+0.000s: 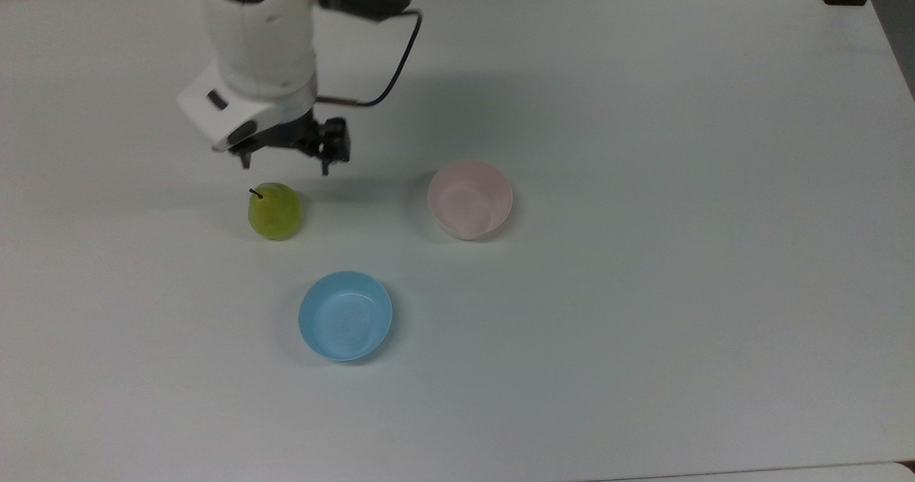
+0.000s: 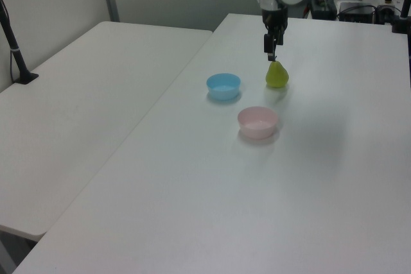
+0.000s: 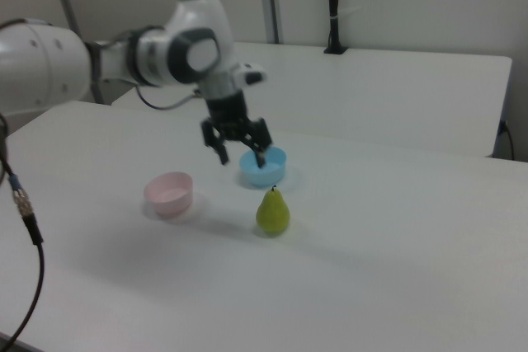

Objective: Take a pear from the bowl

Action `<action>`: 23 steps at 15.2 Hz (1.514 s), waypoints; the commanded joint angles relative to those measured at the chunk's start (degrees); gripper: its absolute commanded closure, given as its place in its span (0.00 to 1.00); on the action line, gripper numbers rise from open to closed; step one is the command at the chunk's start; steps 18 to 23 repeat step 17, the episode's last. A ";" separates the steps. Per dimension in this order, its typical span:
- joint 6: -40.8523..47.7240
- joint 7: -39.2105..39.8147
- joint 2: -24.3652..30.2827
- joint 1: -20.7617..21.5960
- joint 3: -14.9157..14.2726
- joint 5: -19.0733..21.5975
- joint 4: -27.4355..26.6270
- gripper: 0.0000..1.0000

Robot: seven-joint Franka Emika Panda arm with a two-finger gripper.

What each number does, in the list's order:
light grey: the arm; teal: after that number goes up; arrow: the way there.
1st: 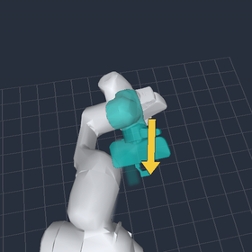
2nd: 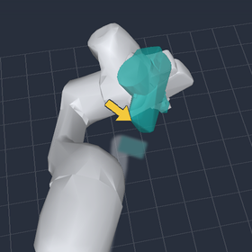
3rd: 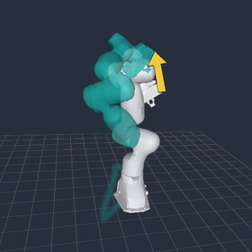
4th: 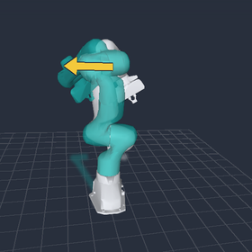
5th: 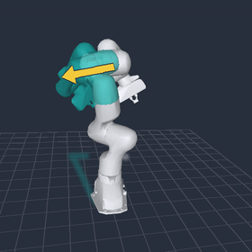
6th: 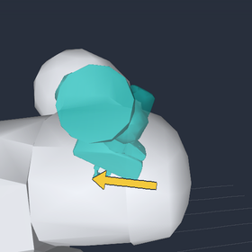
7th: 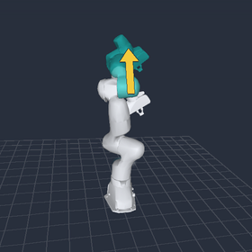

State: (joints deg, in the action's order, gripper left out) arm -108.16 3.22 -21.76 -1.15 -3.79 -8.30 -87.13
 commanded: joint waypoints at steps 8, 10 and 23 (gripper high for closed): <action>14.21 -9.72 18.23 10.99 -0.08 2.93 -4.36 0.00; 14.55 -9.81 19.47 10.90 -0.17 4.08 -4.89 0.00; 14.82 -11.48 19.83 10.29 -0.17 4.08 -5.51 0.00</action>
